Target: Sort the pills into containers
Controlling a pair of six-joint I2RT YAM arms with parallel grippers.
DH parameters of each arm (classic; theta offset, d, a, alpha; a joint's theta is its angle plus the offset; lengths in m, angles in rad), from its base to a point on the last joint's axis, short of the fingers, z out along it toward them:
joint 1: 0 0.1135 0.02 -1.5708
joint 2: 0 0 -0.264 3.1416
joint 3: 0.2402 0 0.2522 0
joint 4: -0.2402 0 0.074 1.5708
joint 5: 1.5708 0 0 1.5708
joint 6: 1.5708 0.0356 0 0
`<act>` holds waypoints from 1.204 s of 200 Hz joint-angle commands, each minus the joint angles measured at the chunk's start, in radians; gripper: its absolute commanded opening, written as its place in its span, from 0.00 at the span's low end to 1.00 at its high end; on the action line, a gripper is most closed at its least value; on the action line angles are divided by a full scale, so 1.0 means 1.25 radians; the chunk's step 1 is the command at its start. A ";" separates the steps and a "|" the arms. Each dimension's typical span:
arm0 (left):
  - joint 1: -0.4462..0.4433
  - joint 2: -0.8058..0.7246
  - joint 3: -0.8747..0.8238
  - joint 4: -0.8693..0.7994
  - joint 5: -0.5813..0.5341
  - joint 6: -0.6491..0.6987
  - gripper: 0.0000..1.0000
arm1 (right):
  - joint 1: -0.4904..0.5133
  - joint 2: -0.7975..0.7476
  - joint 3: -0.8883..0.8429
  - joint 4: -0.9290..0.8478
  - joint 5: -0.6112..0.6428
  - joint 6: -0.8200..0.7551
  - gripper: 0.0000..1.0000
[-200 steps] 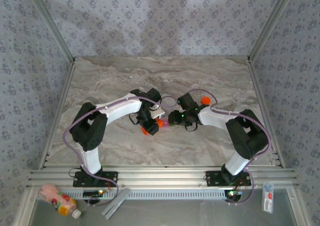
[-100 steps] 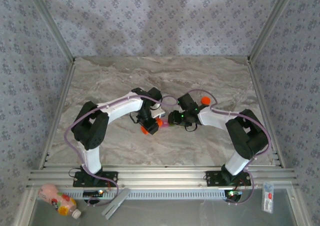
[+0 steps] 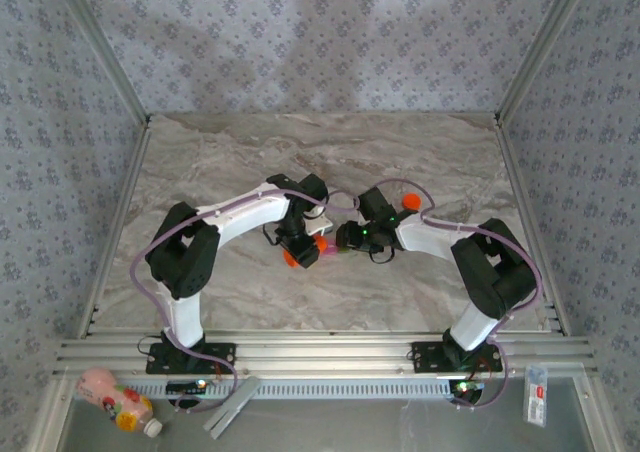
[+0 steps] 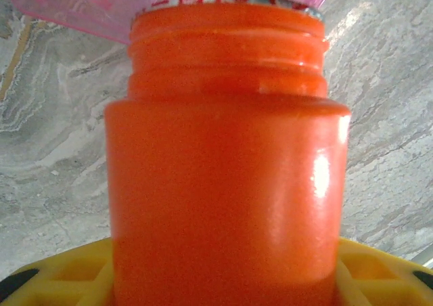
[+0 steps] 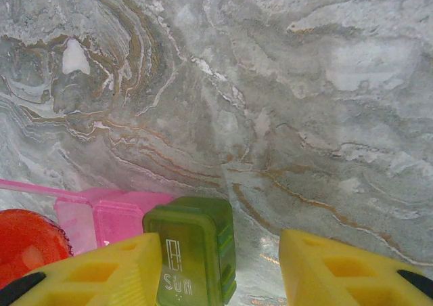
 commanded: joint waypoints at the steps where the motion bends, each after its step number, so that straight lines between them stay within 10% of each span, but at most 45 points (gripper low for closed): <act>1: -0.006 0.013 0.018 -0.036 -0.008 0.018 0.00 | 0.009 -0.010 -0.011 -0.020 0.002 0.008 0.51; 241: -0.018 0.032 0.061 -0.081 -0.059 0.026 0.00 | 0.011 -0.028 -0.009 -0.025 -0.001 0.012 0.51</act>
